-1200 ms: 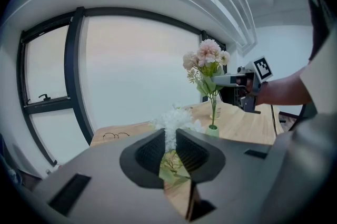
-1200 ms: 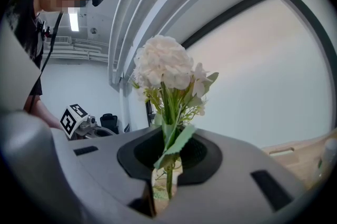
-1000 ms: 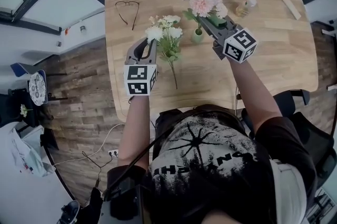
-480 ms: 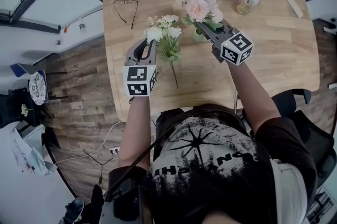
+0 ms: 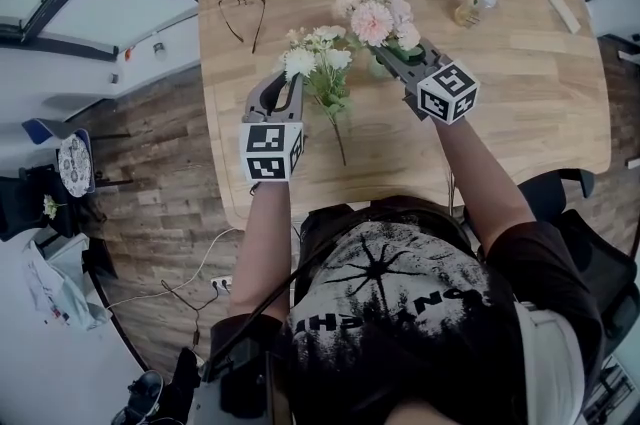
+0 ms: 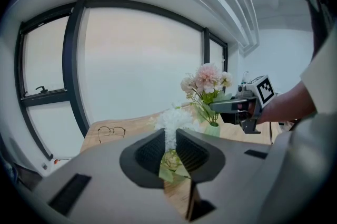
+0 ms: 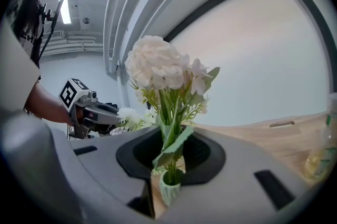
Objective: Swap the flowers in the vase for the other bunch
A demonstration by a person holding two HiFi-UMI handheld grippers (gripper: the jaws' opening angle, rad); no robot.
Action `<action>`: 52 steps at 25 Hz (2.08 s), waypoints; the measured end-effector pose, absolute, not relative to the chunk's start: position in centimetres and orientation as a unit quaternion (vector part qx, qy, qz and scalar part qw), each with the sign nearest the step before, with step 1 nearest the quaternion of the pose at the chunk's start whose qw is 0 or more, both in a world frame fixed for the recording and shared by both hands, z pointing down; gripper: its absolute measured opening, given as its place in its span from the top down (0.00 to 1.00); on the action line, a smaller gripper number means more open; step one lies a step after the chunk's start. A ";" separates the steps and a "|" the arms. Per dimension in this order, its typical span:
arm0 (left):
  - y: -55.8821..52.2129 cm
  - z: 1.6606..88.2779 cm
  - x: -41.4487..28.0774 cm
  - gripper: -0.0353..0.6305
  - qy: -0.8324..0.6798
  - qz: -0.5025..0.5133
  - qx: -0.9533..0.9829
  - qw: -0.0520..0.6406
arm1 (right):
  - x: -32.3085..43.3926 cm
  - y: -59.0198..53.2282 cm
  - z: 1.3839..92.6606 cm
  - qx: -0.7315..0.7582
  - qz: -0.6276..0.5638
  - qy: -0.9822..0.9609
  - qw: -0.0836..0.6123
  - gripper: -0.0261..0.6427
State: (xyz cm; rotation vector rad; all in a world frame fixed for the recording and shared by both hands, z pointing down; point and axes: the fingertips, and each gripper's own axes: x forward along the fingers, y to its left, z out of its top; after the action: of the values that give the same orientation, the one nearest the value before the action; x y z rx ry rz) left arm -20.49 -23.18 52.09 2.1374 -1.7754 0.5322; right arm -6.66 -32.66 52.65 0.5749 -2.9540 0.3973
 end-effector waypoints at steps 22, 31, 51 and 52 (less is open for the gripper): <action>-22.8 51.4 -20.4 0.84 -0.620 0.181 0.748 0.152 | -5.9 -32.9 53.6 0.220 0.160 -0.960 0.063 0.60; -22.3 50.8 -20.1 0.84 -0.624 0.177 0.747 0.146 | -4.5 -32.5 53.3 0.231 0.155 -0.958 0.068 0.59; -20.9 49.3 -19.2 0.84 -0.632 0.165 0.746 0.132 | -1.7 -31.4 53.3 0.252 0.175 -0.948 0.087 0.57; -20.8 49.2 -19.2 0.84 -0.632 0.165 0.746 0.130 | -1.5 -31.3 53.2 0.253 0.174 -0.948 0.087 0.57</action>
State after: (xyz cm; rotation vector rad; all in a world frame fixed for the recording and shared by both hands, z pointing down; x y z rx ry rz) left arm -19.21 -20.83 49.17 2.1666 -1.8364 0.4780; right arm -1.50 -31.31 53.18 0.7548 -2.8233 0.5188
